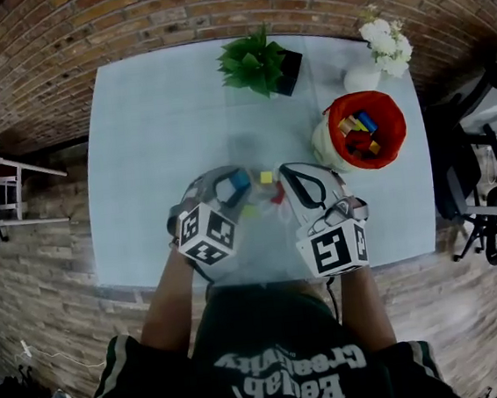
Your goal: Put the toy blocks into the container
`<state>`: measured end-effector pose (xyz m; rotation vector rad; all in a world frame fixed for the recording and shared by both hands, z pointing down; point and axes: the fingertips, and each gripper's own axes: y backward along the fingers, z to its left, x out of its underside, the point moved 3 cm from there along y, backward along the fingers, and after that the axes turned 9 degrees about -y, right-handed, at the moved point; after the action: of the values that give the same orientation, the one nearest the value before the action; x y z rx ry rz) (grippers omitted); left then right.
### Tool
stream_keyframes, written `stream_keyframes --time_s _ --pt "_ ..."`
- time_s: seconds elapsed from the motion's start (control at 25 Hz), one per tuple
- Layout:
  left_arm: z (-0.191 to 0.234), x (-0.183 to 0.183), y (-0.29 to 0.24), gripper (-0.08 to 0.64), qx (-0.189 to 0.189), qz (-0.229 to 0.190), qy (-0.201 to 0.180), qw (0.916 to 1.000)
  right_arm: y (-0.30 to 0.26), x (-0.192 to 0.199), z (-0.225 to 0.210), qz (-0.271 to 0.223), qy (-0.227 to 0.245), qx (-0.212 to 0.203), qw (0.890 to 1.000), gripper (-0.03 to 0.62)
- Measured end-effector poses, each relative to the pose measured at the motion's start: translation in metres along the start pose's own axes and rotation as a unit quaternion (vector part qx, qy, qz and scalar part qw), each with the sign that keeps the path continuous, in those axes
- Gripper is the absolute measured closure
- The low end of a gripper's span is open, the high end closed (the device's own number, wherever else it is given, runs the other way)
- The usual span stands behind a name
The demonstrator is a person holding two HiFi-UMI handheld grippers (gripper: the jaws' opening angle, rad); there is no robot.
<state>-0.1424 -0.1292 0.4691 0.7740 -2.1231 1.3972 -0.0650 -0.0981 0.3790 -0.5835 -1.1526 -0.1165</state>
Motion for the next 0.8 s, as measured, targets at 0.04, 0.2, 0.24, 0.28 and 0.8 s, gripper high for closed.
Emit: stream_keyframes --time_s 0.04,0.2,0.24,0.28,0.8 --pt "0.003 -0.007 0.009 0.411 -0.011 -0.008 -0.004 0.9999 0.002 -0.004 0.000 -0.003 0.000 0.001 1.000 0.586" --pt "0.015 -0.032 0.042 0.411 -0.052 -0.032 -0.014 0.9980 0.008 -0.021 0.001 -0.019 0.004 0.007 1.000 0.586" --pt "0.017 -0.038 0.050 0.411 -0.063 -0.038 -0.016 0.9972 0.009 -0.025 0.001 -0.023 0.005 0.008 1.000 0.586" --pt "0.020 -0.044 0.058 0.411 -0.072 -0.046 -0.018 0.9962 0.011 -0.030 0.001 -0.028 0.007 0.009 1.000 0.586" --pt "0.017 -0.075 0.102 0.411 -0.093 -0.106 -0.032 0.9894 0.020 -0.053 0.021 -0.038 0.026 0.015 0.999 0.586"
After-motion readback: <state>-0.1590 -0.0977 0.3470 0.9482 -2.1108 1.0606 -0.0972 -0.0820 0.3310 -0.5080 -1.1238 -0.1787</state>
